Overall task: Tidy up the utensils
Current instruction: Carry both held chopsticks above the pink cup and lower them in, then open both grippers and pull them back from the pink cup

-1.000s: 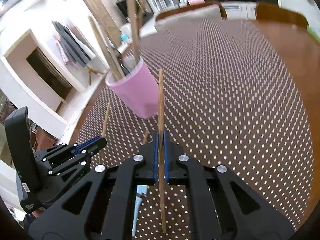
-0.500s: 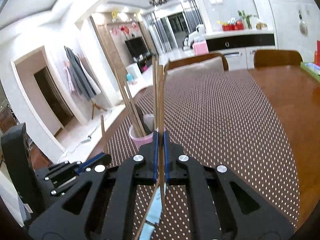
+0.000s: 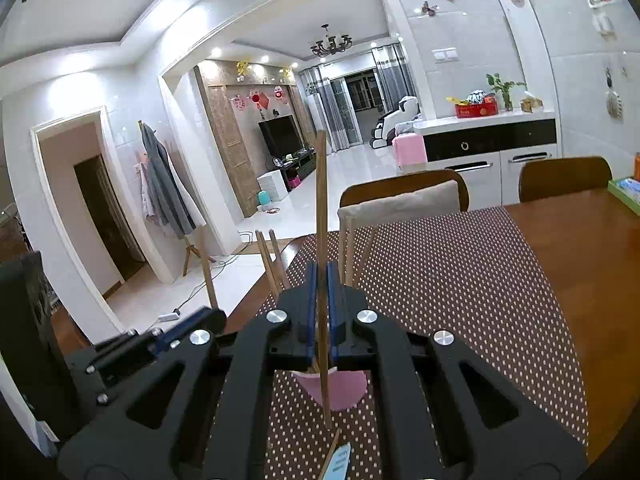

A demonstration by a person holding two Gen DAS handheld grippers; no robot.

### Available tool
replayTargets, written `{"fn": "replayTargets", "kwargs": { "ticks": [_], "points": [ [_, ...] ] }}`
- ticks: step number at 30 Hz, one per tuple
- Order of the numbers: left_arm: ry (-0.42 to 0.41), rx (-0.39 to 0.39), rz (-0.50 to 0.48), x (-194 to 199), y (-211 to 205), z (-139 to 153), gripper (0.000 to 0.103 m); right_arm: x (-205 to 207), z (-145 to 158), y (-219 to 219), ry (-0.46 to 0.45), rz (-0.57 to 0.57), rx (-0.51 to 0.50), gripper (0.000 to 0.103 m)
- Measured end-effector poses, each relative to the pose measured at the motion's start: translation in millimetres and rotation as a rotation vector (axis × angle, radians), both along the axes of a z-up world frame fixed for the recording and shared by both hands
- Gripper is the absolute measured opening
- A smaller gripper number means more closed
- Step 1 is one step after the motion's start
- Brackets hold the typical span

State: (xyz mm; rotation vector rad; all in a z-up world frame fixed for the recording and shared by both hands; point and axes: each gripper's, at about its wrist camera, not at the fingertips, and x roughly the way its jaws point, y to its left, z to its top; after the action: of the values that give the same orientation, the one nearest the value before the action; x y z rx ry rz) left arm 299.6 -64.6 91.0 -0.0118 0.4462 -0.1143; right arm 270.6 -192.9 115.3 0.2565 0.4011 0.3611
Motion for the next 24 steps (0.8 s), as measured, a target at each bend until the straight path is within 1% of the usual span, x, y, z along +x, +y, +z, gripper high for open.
{"fn": "replayTargets", "kwargs": {
  "ticks": [2, 3, 7, 12, 14, 19, 21, 22, 24],
  "points": [
    [-0.015, -0.017, 0.0, 7.5, 3.3, 6.5, 0.006, 10.1, 5.2, 2.0, -0.017, -0.005, 0.011, 0.005],
    [-0.035, -0.023, 0.005, 12.0, 4.2, 10.3, 0.006, 15.6, 7.8, 3.5, -0.029, -0.007, 0.015, 0.005],
    [-0.068, -0.068, -0.009, 28.9, 8.0, 21.5, 0.006, 31.6, 9.1, 9.1, -0.067, -0.035, 0.007, 0.005],
    [-0.103, -0.08, 0.0, 53.9, 7.8, 27.2, 0.006, 53.9, 3.6, 13.2, -0.065, -0.043, 0.005, 0.005],
    [-0.114, -0.084, 0.007, 62.6, 8.7, 28.0, 0.006, 64.9, -3.9, 16.2, -0.052, -0.038, 0.002, 0.005],
    [-0.115, -0.071, 0.05, 82.4, 12.6, 12.9, 0.006, 88.2, -26.1, 26.4, 0.009, -0.016, -0.004, 0.005],
    [-0.089, -0.048, 0.061, 85.6, 14.6, -0.3, 0.006, 91.8, -37.4, 32.5, 0.037, -0.001, -0.025, 0.005],
    [-0.068, -0.037, 0.058, 87.5, 14.2, -8.3, 0.006, 93.7, -46.1, 36.0, 0.057, 0.009, -0.044, 0.006],
    [-0.024, -0.016, 0.056, 89.9, 15.2, -26.3, 0.006, 95.4, -61.3, 38.8, 0.108, 0.037, -0.05, 0.006]
  ]
}}
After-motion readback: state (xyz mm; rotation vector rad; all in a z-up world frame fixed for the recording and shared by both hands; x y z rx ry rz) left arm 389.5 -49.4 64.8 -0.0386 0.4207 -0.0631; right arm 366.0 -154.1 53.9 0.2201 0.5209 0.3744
